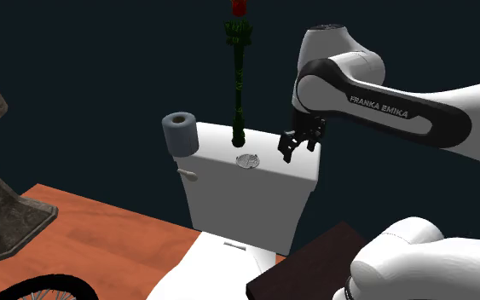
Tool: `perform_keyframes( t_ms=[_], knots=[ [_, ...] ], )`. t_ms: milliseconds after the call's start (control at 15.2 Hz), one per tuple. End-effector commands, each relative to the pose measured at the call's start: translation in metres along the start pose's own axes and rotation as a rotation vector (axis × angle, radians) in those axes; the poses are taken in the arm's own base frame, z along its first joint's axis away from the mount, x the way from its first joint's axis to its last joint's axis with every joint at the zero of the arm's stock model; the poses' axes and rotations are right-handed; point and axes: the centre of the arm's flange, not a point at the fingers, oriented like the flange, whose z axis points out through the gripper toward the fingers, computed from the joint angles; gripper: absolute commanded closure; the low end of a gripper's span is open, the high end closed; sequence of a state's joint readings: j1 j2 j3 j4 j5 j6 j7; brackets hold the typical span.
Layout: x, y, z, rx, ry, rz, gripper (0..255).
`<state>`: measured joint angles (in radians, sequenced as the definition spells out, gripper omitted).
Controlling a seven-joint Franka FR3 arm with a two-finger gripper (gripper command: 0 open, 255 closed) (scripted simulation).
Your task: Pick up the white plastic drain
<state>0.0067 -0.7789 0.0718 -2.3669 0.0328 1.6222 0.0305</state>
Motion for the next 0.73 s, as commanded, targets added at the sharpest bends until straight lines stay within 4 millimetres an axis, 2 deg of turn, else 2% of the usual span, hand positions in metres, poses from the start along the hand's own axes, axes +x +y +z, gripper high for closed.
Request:
perform_keyframes(
  t_ms=[0, 330, 660],
  knots=[
    [0.0, 0.0, 0.0, 0.0, 0.0, 0.0, 0],
    [0.064, -0.009, 0.021, 0.024, -0.016, -0.299, 0],
    [0.123, -0.036, 0.042, 0.048, -0.033, -0.597, 0]
  ],
)
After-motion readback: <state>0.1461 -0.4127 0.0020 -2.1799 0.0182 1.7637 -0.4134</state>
